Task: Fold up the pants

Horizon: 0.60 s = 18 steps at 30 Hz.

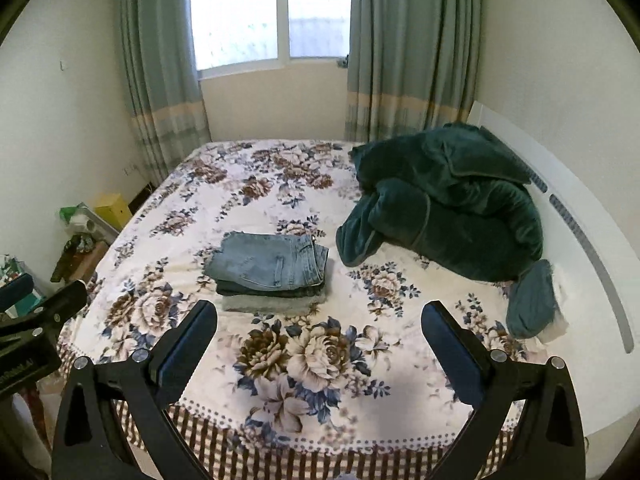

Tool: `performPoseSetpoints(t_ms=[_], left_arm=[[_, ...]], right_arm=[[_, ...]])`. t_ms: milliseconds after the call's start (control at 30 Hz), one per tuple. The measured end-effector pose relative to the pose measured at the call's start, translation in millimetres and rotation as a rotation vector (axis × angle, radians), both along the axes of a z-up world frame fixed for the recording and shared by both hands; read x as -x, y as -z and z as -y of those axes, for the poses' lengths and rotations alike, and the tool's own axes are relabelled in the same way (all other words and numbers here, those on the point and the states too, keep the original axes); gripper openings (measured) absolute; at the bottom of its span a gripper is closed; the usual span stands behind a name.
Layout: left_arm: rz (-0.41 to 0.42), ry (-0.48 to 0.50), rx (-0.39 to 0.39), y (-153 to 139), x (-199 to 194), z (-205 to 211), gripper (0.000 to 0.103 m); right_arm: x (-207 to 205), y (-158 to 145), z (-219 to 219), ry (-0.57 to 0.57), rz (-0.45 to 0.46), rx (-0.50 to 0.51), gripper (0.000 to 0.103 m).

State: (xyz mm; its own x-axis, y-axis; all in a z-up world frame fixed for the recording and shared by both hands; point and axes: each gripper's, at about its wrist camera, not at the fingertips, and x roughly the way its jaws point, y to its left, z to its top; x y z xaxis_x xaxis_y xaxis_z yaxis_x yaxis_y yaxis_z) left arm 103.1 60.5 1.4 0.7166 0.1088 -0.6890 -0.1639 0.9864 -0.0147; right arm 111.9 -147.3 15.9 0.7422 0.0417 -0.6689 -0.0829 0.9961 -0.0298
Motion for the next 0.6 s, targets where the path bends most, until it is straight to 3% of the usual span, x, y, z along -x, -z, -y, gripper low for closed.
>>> performPoseSetpoints(t_ms=[333, 600], left_arm=[[0.024, 0.031, -0.006, -27, 41, -13, 0.101], [0.06, 0.021, -0.015, -35, 58, -22, 0.101]], right_arm=[[77, -60, -15, -0.002, 0.056, -0.021, 0.103], [87, -72, -24, 0.0, 0.064, -0.038, 0.103]])
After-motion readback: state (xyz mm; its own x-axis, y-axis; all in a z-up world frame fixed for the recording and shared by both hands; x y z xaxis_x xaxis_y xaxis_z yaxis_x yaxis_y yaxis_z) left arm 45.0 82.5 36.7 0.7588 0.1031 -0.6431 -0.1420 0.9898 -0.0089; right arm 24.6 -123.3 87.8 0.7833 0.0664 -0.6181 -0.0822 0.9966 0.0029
